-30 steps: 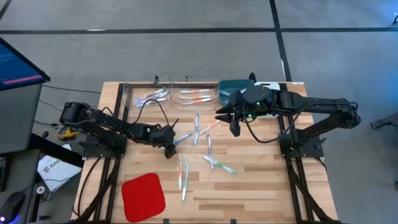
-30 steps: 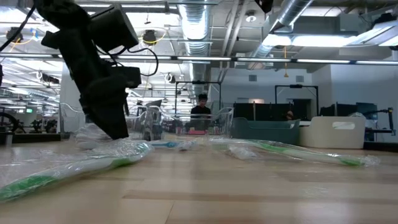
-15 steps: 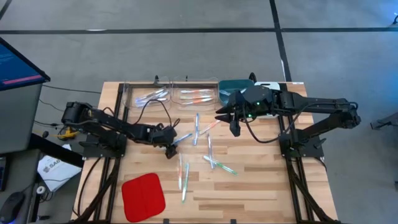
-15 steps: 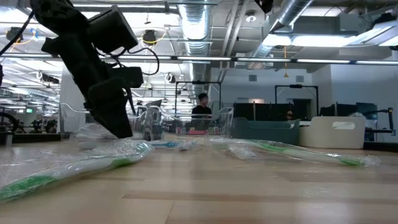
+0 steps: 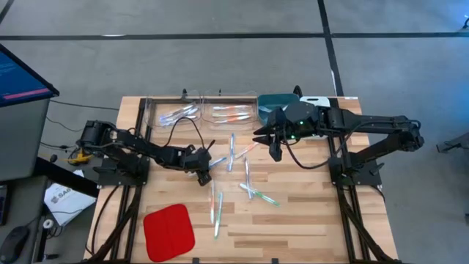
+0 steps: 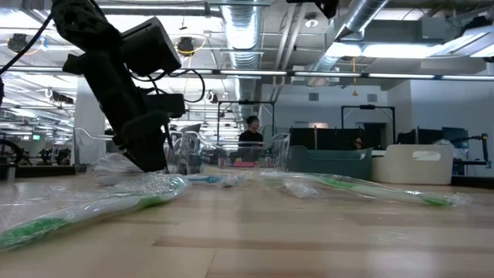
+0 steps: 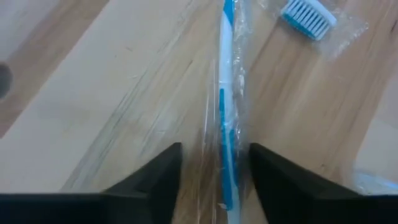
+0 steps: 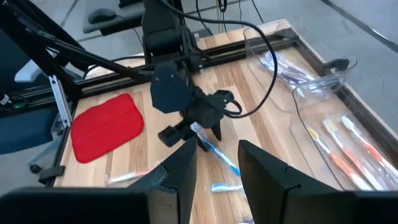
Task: Pick & Place Toothbrushes
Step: Put the blue toothbrush into the blue bin
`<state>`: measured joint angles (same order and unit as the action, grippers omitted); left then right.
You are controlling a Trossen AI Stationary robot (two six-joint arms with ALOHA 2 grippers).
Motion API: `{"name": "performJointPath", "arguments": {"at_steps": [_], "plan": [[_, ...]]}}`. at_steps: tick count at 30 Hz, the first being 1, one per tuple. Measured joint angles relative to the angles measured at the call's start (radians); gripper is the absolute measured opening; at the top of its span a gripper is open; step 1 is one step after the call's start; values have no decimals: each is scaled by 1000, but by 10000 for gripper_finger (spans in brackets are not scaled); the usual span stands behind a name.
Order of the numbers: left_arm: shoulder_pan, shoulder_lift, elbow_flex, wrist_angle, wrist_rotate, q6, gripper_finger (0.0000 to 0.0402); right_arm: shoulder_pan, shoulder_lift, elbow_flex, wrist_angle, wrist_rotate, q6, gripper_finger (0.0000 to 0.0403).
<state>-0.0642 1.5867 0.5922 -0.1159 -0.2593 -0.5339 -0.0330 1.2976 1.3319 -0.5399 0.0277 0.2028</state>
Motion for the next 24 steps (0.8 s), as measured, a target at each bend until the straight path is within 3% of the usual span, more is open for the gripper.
{"name": "performJointPath", "arguments": {"at_steps": [6,10,17,22,24], "plan": [[1,-21,6,-13,70,-13,23,-1,0,0,-17,0,-53,112],[-1,-88,7,-57,130,-25,12,-1,0,0,-40,0,-132,112],[-14,-221,44,-231,144,-23,7,-2,0,0,-55,0,-183,112],[-15,-263,86,-235,197,42,7,-2,0,0,-55,-10,-190,112],[-15,-266,125,-232,213,77,7,-4,0,0,-69,-62,-209,112]]}}
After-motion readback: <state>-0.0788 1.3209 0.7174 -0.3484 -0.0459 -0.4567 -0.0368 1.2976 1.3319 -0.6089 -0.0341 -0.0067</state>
